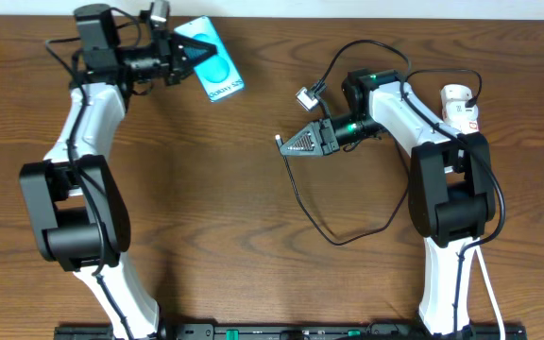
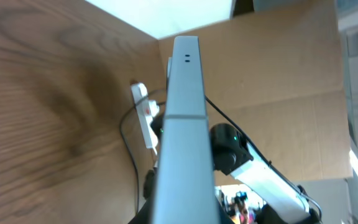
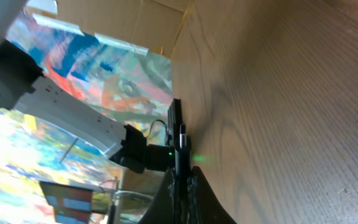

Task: Plug charger to phone and switch on socket

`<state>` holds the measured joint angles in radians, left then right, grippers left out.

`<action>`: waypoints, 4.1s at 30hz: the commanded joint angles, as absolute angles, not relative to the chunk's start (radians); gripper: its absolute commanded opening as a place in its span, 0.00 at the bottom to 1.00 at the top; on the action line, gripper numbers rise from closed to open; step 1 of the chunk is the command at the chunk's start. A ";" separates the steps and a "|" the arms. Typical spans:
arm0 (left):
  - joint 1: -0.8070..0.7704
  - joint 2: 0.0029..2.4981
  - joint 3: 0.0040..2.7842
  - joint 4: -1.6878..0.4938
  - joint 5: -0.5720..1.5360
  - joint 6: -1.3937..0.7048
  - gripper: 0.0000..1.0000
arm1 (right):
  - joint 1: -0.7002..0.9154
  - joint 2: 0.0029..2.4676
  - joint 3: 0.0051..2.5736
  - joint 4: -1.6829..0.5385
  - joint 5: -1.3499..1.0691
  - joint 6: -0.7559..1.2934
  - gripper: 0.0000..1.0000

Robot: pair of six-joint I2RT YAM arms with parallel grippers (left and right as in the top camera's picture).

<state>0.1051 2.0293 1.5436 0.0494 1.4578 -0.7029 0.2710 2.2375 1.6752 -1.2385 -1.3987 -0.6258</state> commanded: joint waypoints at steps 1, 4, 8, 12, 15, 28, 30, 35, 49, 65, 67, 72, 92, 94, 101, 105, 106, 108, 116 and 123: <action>0.068 2.040 1.555 0.049 1.512 -0.685 0.07 | 0.299 2.209 1.680 -1.237 -1.409 -0.697 0.01; 0.047 2.061 1.555 0.043 1.522 -0.681 0.07 | 0.311 2.209 1.680 -1.237 -1.425 -0.698 0.01; 0.033 2.126 1.555 0.039 1.574 -0.675 0.08 | 0.316 2.209 1.680 -1.239 -1.429 -0.709 0.01; 0.041 2.168 1.555 0.041 1.574 -0.665 0.07 | 0.312 2.209 1.681 -1.238 -1.439 -0.713 0.01; 0.040 2.169 1.555 0.049 1.574 -0.649 0.07 | 0.305 2.209 1.681 -1.235 -1.443 -0.716 0.01; -0.009 2.169 1.555 0.108 1.574 -0.648 0.07 | 0.296 2.209 1.681 -1.177 -1.552 -0.711 0.01; -0.011 2.169 1.555 0.108 1.574 -0.648 0.07 | 0.293 2.209 1.681 -1.168 -1.555 -0.700 0.01; -0.011 2.169 1.555 0.108 1.574 -0.649 0.07 | 0.289 2.209 1.681 -1.109 -1.547 -0.626 0.01; -0.011 2.168 1.555 0.238 1.574 -0.692 0.07 | 0.290 2.209 1.681 -0.967 -1.537 -0.460 0.01; -0.013 2.168 1.555 0.432 1.574 -0.915 0.07 | 0.299 2.209 1.681 -0.805 -1.520 -0.284 0.01; -0.013 2.168 1.555 0.432 1.574 -0.915 0.07 | 0.299 2.209 1.681 -0.773 -1.505 -0.245 0.01; -0.013 2.168 1.555 0.433 1.574 -0.905 0.08 | 0.303 2.209 1.681 -0.697 -1.484 -0.167 0.01; -0.013 2.168 1.555 0.433 1.573 -0.760 0.07 | 0.315 2.209 1.681 -0.661 -1.512 -0.143 0.01; -0.013 2.168 1.555 0.433 1.573 -0.736 0.07 | 0.315 2.209 1.681 -0.662 -1.511 -0.142 0.01; -0.013 2.168 1.555 0.432 1.573 -0.734 0.07 | 0.315 2.209 1.681 -0.661 -1.510 -0.143 0.01; -0.013 2.168 1.555 0.432 1.573 -0.734 0.07 | 0.315 2.209 1.681 -0.646 -1.489 -0.120 0.01; -0.013 2.168 1.555 0.432 1.573 -0.734 0.07 | 0.315 2.209 1.681 -0.641 -1.471 -0.103 0.01; -0.013 2.168 1.555 0.432 1.573 -0.734 0.07 | 0.316 2.209 1.681 -0.627 -1.469 -0.089 0.01; -0.013 2.168 1.555 0.432 1.573 -0.738 0.07 | 0.319 2.209 1.681 -0.582 -1.438 -0.007 0.01; -0.013 2.168 1.555 0.432 1.573 -0.746 0.07 | 0.320 2.209 1.681 -0.579 -1.439 -0.004 0.01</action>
<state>-0.0143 2.1918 1.5436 0.4240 1.5436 -0.7547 0.3138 2.2375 1.6752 -0.5816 -1.4342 -0.0227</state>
